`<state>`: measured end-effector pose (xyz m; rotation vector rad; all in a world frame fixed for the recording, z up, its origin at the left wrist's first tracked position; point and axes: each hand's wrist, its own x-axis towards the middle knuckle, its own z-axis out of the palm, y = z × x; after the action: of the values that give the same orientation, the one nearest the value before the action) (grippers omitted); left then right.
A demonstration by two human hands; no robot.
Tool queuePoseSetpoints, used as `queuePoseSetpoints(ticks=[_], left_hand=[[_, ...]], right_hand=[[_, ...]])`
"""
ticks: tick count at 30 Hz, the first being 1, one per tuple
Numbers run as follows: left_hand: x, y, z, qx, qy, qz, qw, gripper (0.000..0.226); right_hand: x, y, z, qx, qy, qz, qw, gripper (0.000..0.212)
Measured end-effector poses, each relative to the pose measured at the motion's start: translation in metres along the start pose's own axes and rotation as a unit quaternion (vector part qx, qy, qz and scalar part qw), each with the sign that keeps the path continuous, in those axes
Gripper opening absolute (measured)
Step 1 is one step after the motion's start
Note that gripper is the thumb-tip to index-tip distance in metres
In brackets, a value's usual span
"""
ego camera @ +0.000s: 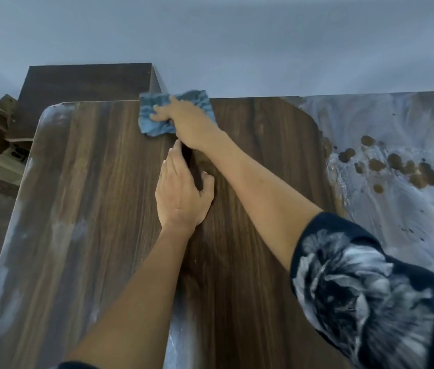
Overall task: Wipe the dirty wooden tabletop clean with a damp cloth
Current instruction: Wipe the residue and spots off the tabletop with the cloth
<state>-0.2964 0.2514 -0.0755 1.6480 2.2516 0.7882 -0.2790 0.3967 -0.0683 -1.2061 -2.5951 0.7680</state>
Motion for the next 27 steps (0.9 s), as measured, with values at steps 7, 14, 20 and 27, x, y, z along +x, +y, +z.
queuePoseSetpoints(ticks=[7, 14, 20, 27], left_hand=[[-0.001, -0.002, 0.0, -0.002, 0.055, 0.032, 0.998, 0.025], [0.0, -0.001, 0.001, 0.024, 0.042, 0.04, 0.998, 0.026], [0.002, -0.004, 0.002, 0.028, 0.024, 0.049, 0.998, 0.031], [0.002, -0.008, 0.004, 0.04, -0.003, 0.063, 0.997, 0.042]], right_hand=[[-0.102, 0.066, -0.025, 0.126, 0.023, 0.009, 0.992, 0.04], [-0.069, 0.121, -0.068, 0.068, 0.187, 0.173, 0.965, 0.038], [-0.071, 0.07, -0.027, 0.081, 0.104, 0.043, 0.99, 0.04], [-0.161, 0.108, -0.04, 0.083, 0.143, 0.069, 0.984, 0.044]])
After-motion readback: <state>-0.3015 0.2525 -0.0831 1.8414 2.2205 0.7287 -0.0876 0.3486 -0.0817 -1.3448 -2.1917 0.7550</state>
